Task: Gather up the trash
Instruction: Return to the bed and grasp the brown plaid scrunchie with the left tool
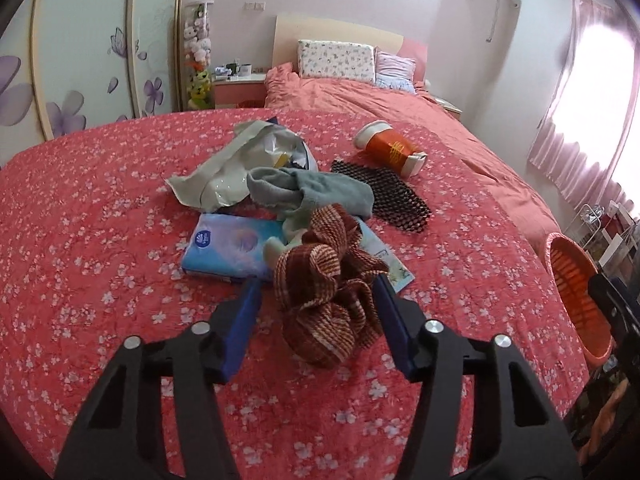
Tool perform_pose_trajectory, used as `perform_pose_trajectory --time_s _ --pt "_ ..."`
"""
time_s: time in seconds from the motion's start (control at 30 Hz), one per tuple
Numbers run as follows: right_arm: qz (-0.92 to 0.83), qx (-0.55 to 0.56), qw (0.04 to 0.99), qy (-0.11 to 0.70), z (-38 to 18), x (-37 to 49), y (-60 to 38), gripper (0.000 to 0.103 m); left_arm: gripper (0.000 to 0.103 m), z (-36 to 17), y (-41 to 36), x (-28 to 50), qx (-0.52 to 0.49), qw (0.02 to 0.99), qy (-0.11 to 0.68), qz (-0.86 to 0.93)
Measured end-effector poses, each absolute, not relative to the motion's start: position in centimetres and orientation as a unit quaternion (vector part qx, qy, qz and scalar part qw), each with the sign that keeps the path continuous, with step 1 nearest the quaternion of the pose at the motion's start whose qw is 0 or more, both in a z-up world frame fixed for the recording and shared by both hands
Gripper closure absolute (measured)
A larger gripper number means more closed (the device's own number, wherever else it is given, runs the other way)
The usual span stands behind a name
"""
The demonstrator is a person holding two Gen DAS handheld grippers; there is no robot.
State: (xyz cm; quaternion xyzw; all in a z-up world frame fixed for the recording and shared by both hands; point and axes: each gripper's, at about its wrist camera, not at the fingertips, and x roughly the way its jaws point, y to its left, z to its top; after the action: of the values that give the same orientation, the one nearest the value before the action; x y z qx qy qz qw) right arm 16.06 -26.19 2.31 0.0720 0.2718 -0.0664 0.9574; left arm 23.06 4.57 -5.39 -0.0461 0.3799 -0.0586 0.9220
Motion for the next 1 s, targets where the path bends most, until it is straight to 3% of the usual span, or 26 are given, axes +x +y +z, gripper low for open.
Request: perform_pose_trajectory --time_s 0.23,0.47,0.63,1.0 --pt "-0.058 0.065 0.956 0.28 1.9 16.2 -25.2 0.027 0.069 -5.9 4.7 24.2 -0.059 0.918 0.387 -0.066" --pt "-0.048 0.059 0.956 0.284 1.8 16.3 -24.3 0.027 0.073 -6.2 5.1 24.4 -0.064 0.917 0.388 -0.071" --pt "-0.04 0.054 0.956 0.285 1.8 16.3 -23.6 0.027 0.084 -6.0 5.3 23.9 -0.064 0.919 0.38 -0.081" --pt "-0.021 0.046 0.956 0.289 1.8 16.9 -21.8 0.027 0.085 -3.4 8.1 22.0 -0.078 0.934 0.34 -0.075"
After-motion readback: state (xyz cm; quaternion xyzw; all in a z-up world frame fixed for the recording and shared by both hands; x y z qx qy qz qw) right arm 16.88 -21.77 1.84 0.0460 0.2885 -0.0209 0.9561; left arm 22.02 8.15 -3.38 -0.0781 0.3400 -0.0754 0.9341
